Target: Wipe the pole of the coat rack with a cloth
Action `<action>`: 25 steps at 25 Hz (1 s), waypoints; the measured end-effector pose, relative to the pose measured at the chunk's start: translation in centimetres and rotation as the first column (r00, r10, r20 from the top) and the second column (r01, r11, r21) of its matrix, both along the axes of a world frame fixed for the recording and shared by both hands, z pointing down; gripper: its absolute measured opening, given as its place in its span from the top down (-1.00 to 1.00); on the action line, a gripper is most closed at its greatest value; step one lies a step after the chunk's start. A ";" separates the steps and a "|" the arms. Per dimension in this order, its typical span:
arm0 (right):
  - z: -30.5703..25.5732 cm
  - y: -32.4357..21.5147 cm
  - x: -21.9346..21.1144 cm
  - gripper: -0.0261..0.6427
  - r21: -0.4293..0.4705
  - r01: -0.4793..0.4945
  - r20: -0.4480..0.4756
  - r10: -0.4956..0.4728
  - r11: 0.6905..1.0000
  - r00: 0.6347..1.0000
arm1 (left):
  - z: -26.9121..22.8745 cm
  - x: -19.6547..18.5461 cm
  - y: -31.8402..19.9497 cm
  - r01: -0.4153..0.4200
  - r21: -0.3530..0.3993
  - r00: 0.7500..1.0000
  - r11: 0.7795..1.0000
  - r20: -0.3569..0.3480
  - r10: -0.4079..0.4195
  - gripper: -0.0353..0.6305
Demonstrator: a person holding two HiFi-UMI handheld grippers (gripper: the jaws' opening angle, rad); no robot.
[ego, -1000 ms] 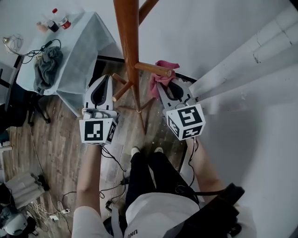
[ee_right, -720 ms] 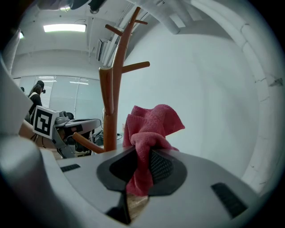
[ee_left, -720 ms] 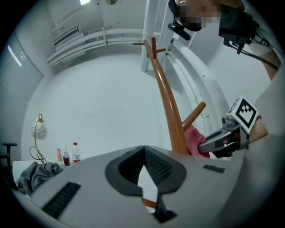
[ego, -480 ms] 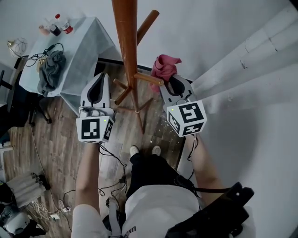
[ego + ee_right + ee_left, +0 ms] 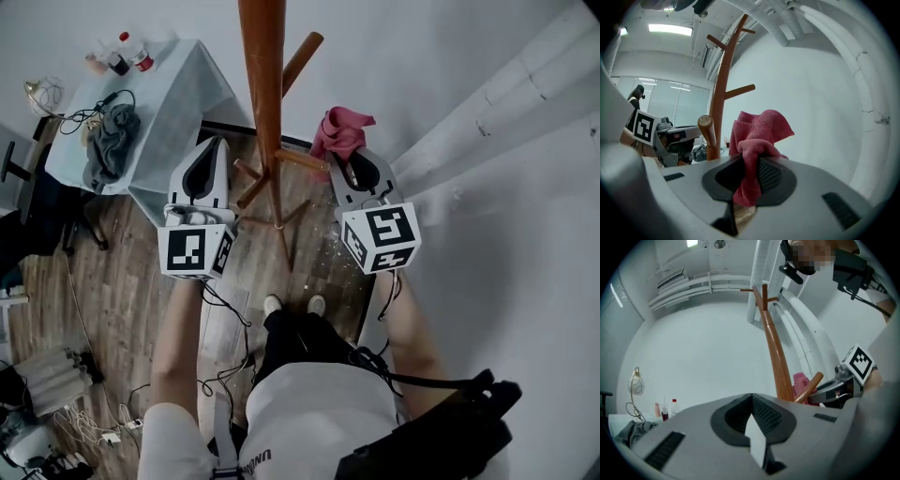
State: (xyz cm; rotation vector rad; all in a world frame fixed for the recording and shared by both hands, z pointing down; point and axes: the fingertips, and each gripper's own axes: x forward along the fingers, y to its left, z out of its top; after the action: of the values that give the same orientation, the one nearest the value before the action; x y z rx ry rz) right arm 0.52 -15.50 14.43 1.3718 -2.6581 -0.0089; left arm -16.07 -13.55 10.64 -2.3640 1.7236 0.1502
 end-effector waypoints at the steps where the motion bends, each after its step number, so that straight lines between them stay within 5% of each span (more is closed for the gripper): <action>1: 0.0 0.1 0.1 0.71 -0.002 -0.004 -0.001 0.004 1.000 1.000 | -0.1 0.1 0.1 -0.001 0.001 1.000 1.000 0.000 0.001 0.85; 25: -0.5 0.0 1.5 0.71 0.005 -0.040 -0.011 0.040 0.999 0.999 | -1.0 0.8 -0.2 -0.031 0.007 1.000 1.000 0.003 0.031 0.85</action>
State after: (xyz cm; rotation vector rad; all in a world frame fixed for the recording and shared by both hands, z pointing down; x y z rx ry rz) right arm 1.98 -15.47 13.90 1.4220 -2.6228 -0.0181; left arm -15.22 -13.80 9.62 -2.3854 1.6833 0.1573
